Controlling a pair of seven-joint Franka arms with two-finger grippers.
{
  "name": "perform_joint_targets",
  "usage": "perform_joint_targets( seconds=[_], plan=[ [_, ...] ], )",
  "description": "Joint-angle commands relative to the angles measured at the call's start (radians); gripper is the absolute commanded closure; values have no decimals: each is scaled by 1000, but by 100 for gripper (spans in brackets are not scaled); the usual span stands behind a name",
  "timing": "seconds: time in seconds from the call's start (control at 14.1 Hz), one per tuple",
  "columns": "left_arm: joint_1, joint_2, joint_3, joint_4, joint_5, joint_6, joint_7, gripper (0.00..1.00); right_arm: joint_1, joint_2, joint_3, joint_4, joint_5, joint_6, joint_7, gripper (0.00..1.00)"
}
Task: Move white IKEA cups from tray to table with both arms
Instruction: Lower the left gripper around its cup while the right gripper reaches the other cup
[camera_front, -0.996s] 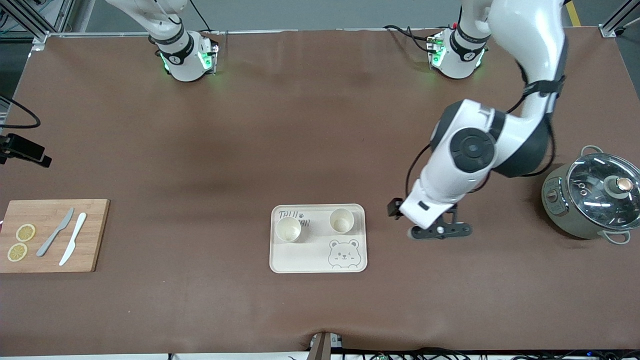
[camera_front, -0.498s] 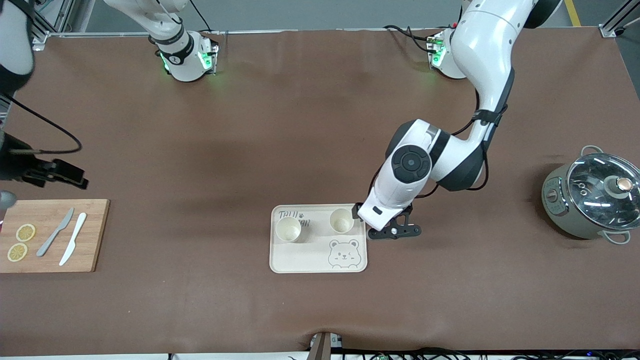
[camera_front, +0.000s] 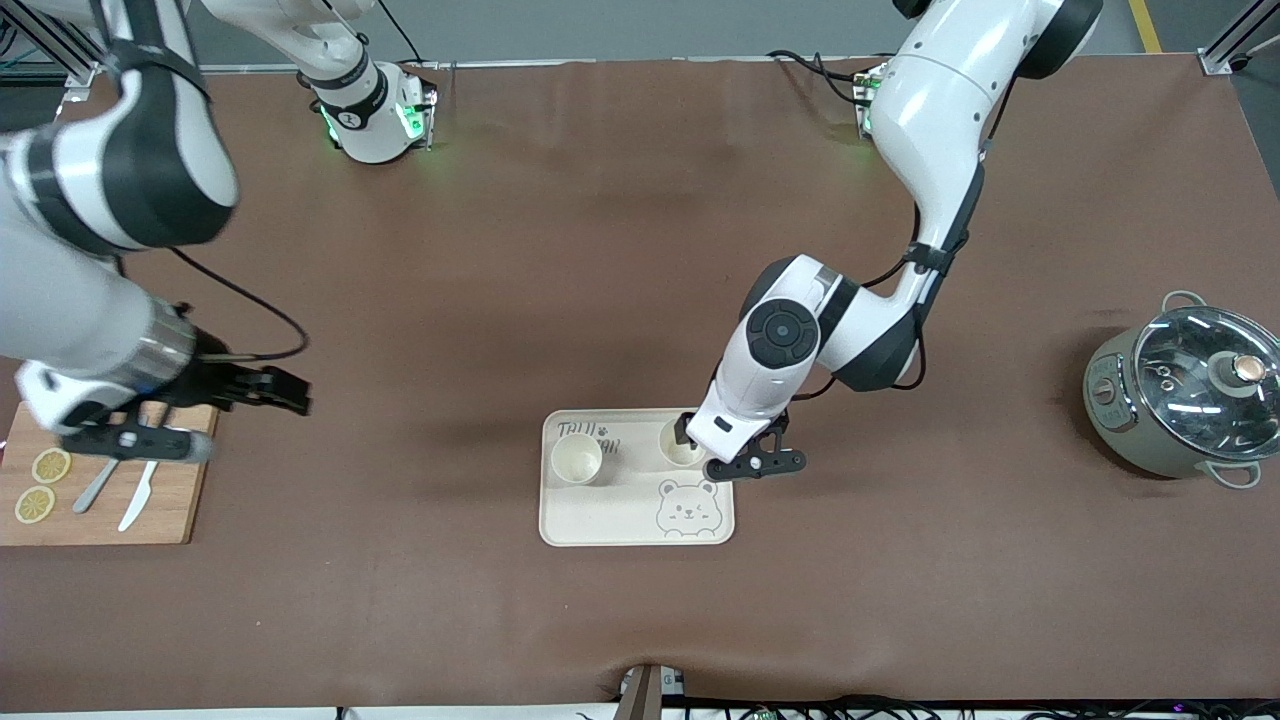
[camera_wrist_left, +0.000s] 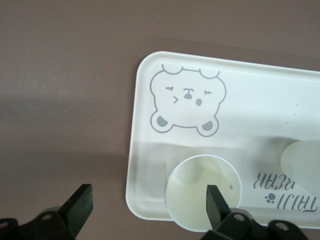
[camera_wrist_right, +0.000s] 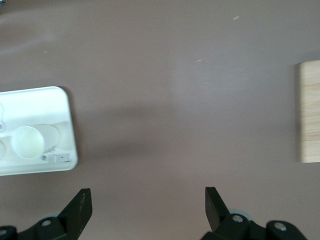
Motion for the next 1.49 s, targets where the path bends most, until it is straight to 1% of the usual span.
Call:
perform_joint_targets(
  seconds=[0.0,0.21,0.43,0.57,0.78,0.92,1.07,1.21,1.28,1.35,1.42],
  plan=[
    [-22,25,5,28,25,7,-25,0,65,39,-5,-8,19,69,83,0],
    [-29,37,6,27,25,9,-29,0,141,78,-5,-19,18,144,200,0],
    [-37,49,8,27,25,10,-40,0,195,109,-5,-41,18,232,227,0],
    [-39,59,8,27,26,10,-39,0,212,134,-5,-74,18,310,237,0],
    [-46,86,8,27,28,79,-48,0,225,192,-5,-74,18,376,251,0],
    [-46,98,9,25,28,95,-52,0,235,229,-5,-74,18,433,254,0],
    [-46,100,9,25,29,104,-52,0,269,264,-5,-66,13,482,302,0],
    [-46,100,9,25,31,104,-52,0,298,298,-8,-60,4,508,327,0],
    [-46,100,9,25,26,105,-61,17,298,310,-8,-57,4,525,327,0],
    [-45,97,9,25,25,105,-87,91,300,318,-8,-57,3,534,327,0],
    [-46,95,11,22,32,105,-86,100,304,326,-8,-57,1,536,327,0]
  ],
)
